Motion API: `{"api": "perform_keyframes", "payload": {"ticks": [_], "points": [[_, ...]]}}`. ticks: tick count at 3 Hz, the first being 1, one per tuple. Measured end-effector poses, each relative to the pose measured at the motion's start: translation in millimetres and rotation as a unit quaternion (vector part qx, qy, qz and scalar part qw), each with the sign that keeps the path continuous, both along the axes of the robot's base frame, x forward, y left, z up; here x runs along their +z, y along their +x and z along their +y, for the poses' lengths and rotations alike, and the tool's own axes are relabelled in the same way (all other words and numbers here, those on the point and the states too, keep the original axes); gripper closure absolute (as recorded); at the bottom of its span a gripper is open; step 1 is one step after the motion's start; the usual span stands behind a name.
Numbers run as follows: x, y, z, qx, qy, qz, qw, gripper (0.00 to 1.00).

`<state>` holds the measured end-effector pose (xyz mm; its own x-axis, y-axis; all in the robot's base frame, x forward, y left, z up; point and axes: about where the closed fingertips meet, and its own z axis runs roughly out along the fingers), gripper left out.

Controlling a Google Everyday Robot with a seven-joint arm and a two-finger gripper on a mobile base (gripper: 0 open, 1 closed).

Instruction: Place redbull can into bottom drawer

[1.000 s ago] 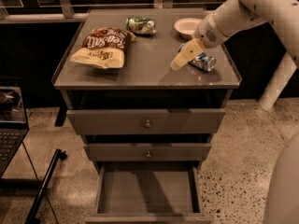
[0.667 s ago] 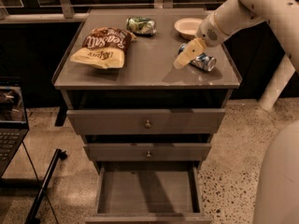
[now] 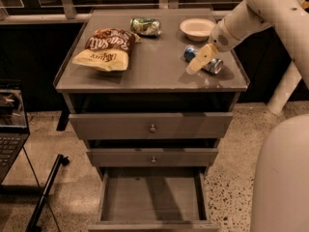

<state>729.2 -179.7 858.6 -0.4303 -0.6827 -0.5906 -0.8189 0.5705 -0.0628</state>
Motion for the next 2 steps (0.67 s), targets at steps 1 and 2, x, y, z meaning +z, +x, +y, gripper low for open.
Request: {"api": "perform_keyframes", "payload": {"ticks": [1,2], "points": [[-18.9,0.4,-11.1,-0.013,0.002,0.023,0.9997,0.0],[-19.7,0.5,-11.0,-0.013,0.002,0.023,0.9996,0.19]]}}
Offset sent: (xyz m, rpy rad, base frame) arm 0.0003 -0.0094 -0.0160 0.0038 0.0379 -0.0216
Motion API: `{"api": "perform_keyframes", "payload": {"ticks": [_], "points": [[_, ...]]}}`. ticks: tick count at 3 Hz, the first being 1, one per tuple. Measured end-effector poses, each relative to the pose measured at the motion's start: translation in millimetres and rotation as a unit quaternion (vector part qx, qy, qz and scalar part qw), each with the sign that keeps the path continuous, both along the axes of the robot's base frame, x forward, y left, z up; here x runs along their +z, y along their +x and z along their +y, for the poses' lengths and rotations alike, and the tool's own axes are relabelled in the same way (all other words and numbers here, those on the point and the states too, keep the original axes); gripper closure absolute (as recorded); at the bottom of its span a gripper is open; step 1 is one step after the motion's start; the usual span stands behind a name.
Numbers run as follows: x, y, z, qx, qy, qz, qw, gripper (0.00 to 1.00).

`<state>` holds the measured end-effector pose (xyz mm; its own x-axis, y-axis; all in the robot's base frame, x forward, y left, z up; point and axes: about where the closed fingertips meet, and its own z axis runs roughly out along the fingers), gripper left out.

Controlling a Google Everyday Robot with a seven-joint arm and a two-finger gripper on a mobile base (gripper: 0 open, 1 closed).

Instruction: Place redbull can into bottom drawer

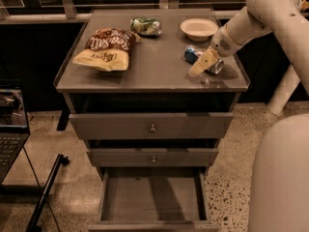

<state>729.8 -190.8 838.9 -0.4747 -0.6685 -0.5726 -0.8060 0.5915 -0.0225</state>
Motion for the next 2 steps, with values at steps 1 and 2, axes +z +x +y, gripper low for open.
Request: {"api": "perform_keyframes", "payload": {"ticks": [1,2], "points": [[0.0,0.0,0.0,0.0,0.0,0.0,1.0,0.43],[-0.1,0.0,0.0,0.0,0.0,0.0,1.0,0.66]]}}
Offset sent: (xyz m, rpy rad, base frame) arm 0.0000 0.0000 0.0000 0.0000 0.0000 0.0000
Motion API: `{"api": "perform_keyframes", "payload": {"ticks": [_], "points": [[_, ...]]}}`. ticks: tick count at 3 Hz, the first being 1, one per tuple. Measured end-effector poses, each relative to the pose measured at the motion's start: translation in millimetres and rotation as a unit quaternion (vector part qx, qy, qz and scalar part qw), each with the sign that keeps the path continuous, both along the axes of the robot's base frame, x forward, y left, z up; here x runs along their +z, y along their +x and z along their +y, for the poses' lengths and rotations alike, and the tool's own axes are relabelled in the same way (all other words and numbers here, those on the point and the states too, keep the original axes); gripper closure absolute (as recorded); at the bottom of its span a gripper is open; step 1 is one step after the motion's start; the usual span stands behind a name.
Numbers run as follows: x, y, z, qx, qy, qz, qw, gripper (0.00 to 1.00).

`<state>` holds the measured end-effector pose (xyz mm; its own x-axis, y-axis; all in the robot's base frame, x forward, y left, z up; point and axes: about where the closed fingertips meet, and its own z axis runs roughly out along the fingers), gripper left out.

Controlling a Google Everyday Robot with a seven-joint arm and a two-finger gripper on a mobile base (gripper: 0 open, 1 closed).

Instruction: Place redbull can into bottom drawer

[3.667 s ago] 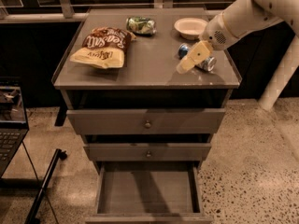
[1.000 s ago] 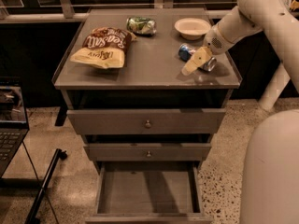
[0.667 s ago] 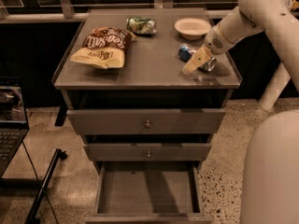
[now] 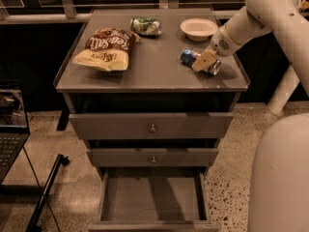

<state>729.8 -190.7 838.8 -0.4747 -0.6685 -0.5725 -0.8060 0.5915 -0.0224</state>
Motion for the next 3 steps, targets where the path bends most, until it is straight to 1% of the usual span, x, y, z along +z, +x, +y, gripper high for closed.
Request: {"api": "perform_keyframes", "payload": {"ticks": [1,2,3], "points": [[0.0,0.0,0.0,0.0,0.0,0.0,1.0,0.87],[0.0,0.0,0.0,0.0,0.0,0.0,1.0,1.0],[0.7,-1.5,5.3,0.01,0.0,0.001,0.9999,1.0]]}}
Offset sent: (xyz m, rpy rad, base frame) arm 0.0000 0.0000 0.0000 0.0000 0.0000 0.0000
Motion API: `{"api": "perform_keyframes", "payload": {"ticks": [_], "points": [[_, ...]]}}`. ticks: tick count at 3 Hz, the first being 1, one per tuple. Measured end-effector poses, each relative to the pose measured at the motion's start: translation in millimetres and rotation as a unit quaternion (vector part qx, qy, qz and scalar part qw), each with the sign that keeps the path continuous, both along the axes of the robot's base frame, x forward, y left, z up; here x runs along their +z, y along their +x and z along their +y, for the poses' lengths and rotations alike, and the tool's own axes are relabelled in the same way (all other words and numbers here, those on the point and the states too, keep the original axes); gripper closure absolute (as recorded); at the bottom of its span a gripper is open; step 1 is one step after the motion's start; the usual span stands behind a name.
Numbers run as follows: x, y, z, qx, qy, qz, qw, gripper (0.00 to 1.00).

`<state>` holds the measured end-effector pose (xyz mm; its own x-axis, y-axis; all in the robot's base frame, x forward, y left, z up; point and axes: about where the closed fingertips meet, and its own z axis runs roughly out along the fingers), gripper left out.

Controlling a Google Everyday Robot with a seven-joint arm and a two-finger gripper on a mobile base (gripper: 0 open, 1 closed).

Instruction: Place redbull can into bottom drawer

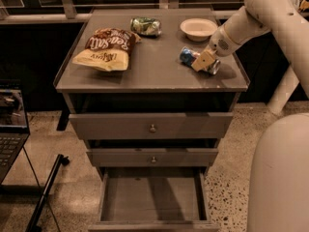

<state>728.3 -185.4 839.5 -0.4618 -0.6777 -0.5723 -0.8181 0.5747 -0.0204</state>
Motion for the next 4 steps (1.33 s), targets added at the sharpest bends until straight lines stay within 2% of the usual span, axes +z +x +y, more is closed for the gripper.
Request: {"api": "perform_keyframes", "payload": {"ticks": [1,2,3,4], "points": [[19,-22,1,0.032,0.02,-0.005,0.9993,1.0],[45,-66,-2,0.072,0.056,-0.014,0.9957,1.0],[64,-116,-8,0.091,0.089,-0.018,0.9917,1.0],[64,-159,-8,0.097,0.13,-0.009,0.9866,1.0]]}}
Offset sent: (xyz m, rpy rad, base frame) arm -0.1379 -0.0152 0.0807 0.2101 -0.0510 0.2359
